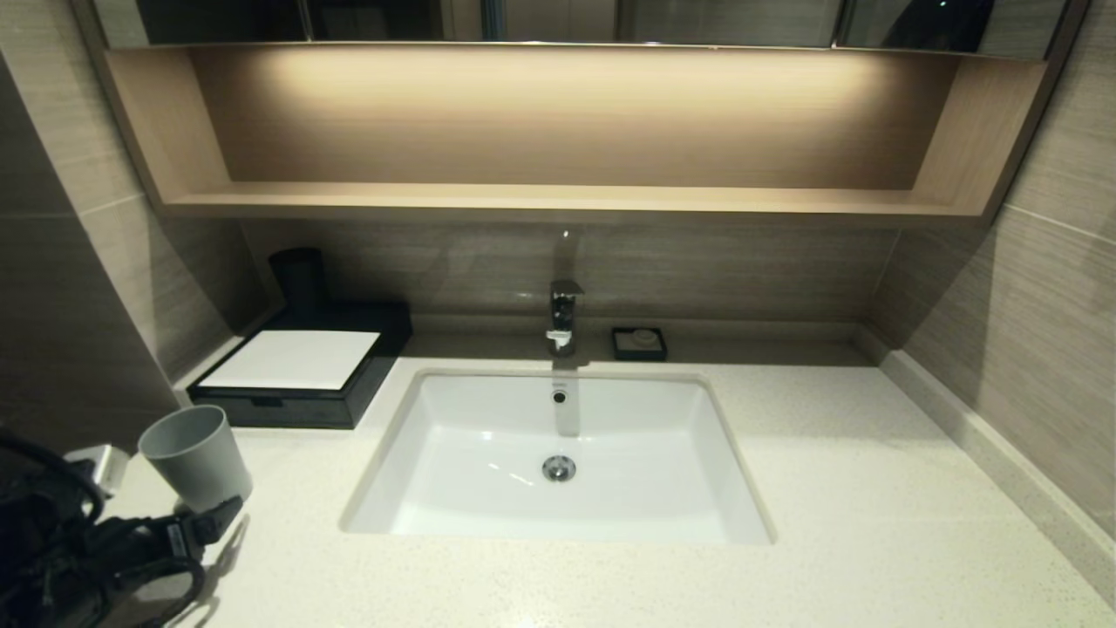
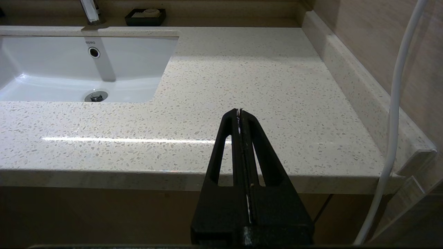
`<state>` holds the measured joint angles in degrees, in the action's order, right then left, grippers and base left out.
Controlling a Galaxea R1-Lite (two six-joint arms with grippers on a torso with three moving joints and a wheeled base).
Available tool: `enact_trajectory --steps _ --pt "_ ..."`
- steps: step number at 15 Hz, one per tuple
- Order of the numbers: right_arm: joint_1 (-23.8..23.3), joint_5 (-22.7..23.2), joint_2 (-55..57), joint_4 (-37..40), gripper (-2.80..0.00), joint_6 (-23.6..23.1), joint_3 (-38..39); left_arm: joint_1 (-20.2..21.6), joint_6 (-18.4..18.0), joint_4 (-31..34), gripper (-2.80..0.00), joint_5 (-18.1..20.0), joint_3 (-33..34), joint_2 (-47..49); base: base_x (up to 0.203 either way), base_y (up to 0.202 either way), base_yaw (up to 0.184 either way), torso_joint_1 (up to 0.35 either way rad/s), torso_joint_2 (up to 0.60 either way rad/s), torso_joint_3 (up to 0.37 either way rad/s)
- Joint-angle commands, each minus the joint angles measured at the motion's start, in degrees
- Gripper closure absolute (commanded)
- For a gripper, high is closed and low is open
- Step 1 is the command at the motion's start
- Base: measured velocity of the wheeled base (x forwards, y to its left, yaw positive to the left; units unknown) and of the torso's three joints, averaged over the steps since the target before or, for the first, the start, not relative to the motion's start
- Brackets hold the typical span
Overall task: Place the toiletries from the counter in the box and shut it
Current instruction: Pick up the cup
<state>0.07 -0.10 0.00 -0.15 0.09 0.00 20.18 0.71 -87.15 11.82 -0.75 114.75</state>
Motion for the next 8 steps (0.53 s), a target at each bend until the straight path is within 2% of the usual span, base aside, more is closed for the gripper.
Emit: enact_trajectory --steps 1,8 --pt "0.0 0.0 -0.1 0.0 0.0 0.0 0.1 -0.3 -0.2 -0.5 -2.8 0.0 -1.5 -0.1 0.0 0.0 0.0 0.0 0.0 0.0" --pt "0.0 0.0 -0.1 0.0 0.0 0.0 0.1 -0.3 -3.4 -0.5 -2.8 0.0 -3.1 -0.6 0.0 0.0 0.0 0.0 0.0 0.0"
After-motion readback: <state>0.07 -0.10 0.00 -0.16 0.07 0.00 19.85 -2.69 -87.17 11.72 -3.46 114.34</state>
